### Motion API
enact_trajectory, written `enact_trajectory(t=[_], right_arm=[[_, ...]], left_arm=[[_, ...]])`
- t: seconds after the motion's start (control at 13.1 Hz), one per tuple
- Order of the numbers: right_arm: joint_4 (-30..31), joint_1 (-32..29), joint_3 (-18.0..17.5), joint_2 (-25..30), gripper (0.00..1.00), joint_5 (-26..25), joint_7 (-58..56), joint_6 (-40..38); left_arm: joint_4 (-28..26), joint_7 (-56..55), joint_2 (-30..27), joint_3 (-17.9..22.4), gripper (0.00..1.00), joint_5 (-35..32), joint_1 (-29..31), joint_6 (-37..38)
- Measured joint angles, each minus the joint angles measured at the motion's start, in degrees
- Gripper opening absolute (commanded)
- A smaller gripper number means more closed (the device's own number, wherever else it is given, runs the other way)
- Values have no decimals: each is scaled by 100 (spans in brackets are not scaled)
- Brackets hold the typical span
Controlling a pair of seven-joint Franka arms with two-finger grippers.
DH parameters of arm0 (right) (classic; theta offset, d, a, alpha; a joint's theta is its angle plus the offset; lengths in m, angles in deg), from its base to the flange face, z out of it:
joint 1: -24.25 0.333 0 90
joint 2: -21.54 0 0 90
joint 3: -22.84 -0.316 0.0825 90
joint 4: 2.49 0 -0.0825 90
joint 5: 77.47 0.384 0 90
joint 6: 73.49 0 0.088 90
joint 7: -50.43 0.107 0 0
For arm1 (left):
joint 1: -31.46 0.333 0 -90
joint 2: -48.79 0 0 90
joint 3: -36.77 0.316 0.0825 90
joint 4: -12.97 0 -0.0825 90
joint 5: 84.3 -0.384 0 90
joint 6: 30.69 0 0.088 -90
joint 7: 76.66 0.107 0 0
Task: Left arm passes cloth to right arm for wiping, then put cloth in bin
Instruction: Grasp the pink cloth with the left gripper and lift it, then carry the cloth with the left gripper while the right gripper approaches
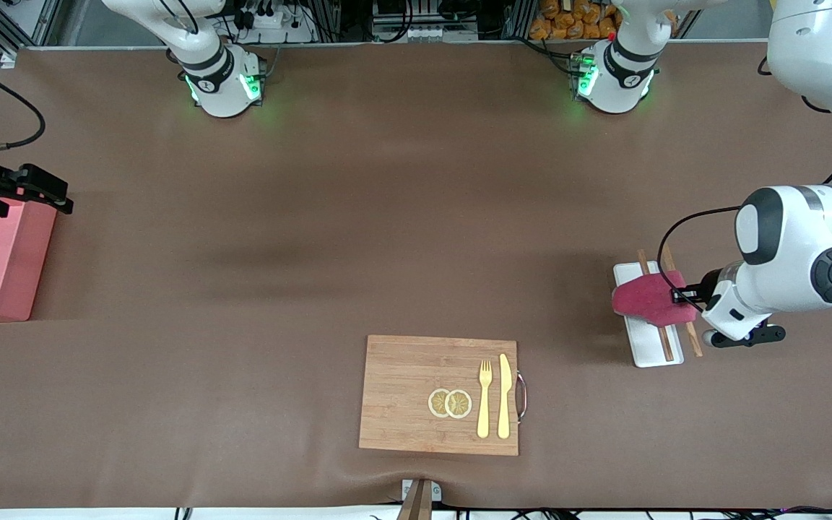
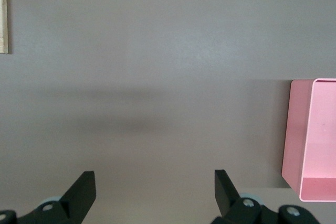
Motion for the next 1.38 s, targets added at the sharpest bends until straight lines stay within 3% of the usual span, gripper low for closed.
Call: enact_trajectory(t=[0.23, 0.77, 1.15, 1.38], right_arm=[[0, 0, 14, -1, 100, 0, 0, 0], [-1, -72, 33, -1, 100, 4, 0, 0], [-9, -74, 30, 0, 100, 17, 13, -2], [-10, -70, 22, -1, 100, 234, 357, -48]], left_arm=[[28, 0, 1, 7, 0, 0, 4, 0], [154, 0, -8, -46, 0, 0, -16, 4], [251, -94, -321, -384, 0, 549, -62, 275], [294, -1052, -474, -884, 0, 656, -54, 438]])
